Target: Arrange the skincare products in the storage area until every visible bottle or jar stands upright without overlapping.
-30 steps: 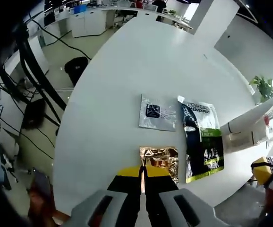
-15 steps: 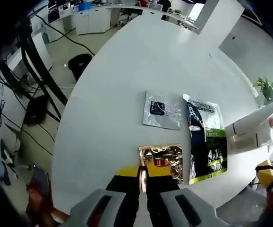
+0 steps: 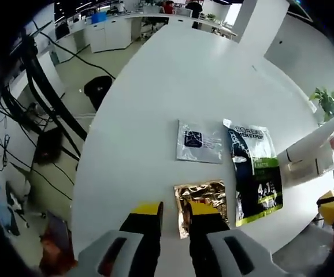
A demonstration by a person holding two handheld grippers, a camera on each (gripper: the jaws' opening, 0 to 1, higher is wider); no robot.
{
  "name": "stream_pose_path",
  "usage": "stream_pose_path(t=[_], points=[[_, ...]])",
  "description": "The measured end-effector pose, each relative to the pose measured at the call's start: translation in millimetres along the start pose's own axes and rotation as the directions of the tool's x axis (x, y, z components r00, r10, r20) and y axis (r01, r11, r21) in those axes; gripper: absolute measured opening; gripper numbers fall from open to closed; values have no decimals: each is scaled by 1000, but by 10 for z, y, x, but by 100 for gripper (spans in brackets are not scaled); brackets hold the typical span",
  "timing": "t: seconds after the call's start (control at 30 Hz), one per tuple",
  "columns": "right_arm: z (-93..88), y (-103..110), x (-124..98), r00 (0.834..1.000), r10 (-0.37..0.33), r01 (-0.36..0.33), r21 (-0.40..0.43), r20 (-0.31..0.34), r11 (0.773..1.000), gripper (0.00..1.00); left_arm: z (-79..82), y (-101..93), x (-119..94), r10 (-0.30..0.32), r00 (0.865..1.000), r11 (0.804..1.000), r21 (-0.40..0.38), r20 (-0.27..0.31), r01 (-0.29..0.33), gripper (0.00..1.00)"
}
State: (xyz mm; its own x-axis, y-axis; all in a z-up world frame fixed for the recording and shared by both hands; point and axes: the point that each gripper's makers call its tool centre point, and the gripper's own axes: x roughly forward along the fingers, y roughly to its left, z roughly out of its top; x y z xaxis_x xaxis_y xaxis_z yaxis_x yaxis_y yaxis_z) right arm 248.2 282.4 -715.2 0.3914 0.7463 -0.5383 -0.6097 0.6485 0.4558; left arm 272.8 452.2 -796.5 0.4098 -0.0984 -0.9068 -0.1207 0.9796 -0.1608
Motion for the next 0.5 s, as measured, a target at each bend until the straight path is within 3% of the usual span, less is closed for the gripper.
stream_pose_path(t=[0.23, 0.5], points=[[-12, -10, 7, 1000, -6, 6, -3, -6, 1000, 3, 124, -33, -57, 30, 998, 993, 110, 60, -36, 18], [-27, -36, 16, 1000, -18, 18, -8, -14, 1000, 3, 110, -188, -47, 0, 999, 978, 206, 51, -10, 19]])
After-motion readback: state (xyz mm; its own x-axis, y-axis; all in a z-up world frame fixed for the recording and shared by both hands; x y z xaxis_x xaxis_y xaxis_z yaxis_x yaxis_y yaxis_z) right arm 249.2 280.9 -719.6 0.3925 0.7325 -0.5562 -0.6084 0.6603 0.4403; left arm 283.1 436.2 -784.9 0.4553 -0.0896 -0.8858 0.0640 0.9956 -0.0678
